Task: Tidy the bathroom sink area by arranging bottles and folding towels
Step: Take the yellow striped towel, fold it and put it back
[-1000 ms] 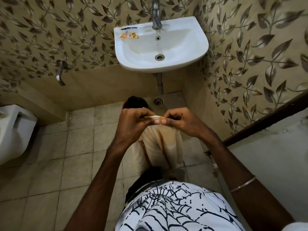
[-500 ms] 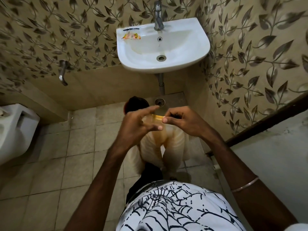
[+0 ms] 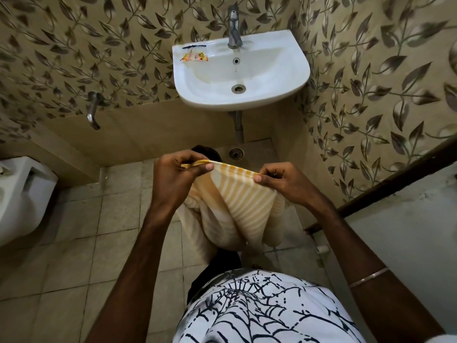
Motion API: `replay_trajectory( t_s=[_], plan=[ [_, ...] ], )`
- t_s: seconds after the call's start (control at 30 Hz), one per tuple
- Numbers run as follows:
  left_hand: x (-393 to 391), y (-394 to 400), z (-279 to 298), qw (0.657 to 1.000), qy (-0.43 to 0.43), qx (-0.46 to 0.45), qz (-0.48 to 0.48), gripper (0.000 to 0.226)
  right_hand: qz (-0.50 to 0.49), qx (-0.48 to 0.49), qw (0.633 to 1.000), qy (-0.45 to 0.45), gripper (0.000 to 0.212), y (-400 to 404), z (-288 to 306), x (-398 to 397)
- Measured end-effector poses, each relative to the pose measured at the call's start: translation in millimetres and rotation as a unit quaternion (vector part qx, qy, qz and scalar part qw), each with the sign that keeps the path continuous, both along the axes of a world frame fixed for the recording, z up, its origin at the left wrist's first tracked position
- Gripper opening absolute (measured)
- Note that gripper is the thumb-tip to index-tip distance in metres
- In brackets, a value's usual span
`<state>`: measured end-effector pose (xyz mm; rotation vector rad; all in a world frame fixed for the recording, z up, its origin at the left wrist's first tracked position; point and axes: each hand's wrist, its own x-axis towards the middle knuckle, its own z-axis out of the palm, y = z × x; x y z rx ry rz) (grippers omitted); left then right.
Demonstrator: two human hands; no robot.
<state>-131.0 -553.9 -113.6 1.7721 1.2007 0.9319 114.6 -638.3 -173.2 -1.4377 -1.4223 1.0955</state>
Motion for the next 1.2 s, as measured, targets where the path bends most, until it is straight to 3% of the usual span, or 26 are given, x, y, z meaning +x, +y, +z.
replay_trajectory(
  t_s=[0.1,0.17,0.23,0.33,0.47,0.6,0.73,0.83,1.03,1.2],
  plan=[
    [2.3,-0.6,-2.1,0.998,0.049,0.006,-0.028,0.034,0.01,0.016,1.0,-0.002,0.026,2.3,6.1,-5.5],
    [9.5,-5.9,-4.0,0.992,0.092,0.014,-0.08,0.054,0.023,0.025,0.999,-0.02,0.017,5.7,13.3,-9.2],
    [20.8,-13.5,-5.1,0.983,0.116,0.008,-0.14,0.061,0.044,0.031,0.998,-0.041,0.012,9.5,20.0,-14.1],
    [32.7,-20.2,-9.1,0.978,0.112,0.011,-0.177,0.046,0.062,0.043,0.996,-0.052,0.014,14.9,27.1,-19.1],
    [32.5,-18.4,-7.5,0.985,0.091,0.019,-0.144,0.022,0.058,0.035,0.997,-0.043,0.017,13.7,27.9,-16.0],
    [22.9,-13.3,-2.4,0.991,0.076,0.036,-0.107,0.014,0.046,-0.003,0.999,-0.027,0.011,5.0,19.7,-8.8],
    [7.1,-4.3,1.0,0.996,0.055,0.035,-0.064,0.011,0.028,-0.017,0.999,-0.028,0.008,-1.7,16.7,1.6],
    [4.0,-1.8,-3.0,0.994,0.087,0.037,-0.059,0.014,0.032,-0.006,0.999,-0.043,0.009,-1.9,18.7,-0.5],
    [18.8,-12.6,-6.1,0.971,0.156,0.036,-0.176,0.058,0.061,0.027,0.995,-0.078,0.008,7.5,29.6,-17.2],
    [25.9,-15.6,-6.2,0.974,0.129,0.054,-0.18,0.027,0.068,0.033,0.994,-0.075,0.016,12.2,32.4,-19.0]
  ],
)
